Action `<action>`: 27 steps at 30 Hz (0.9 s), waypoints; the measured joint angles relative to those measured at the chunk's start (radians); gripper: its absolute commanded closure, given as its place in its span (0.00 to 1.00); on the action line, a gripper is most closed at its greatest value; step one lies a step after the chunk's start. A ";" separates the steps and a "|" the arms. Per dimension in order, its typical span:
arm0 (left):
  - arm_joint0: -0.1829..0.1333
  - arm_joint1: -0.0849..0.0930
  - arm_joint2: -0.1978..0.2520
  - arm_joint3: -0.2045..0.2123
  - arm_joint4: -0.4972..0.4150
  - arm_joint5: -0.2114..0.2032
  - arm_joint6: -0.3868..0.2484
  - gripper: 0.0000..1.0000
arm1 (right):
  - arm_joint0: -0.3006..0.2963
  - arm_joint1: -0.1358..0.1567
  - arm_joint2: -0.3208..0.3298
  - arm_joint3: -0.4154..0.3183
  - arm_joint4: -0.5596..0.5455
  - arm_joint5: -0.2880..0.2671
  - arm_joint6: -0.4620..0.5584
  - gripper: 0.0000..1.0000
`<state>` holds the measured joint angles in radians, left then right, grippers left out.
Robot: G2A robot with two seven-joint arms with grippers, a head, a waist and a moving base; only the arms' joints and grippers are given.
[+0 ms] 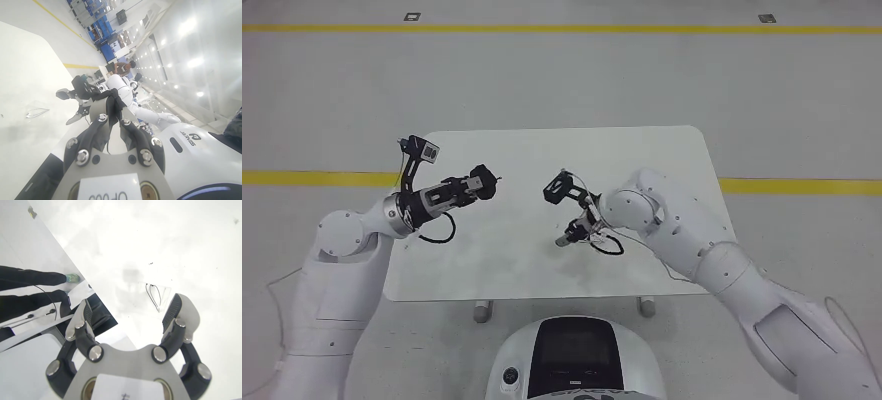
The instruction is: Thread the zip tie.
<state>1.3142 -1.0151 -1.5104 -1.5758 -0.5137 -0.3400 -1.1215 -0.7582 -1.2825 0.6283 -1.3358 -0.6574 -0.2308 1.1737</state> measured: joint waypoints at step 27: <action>0.000 0.000 0.000 0.000 0.000 0.000 0.000 1.00 | 0.027 -0.040 -0.094 0.128 -0.092 -0.077 -0.069 0.00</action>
<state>1.3142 -1.0151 -1.5104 -1.5758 -0.5137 -0.3400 -1.1215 -0.7314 -1.3229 0.5345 -1.2082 -0.7495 -0.3079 1.1045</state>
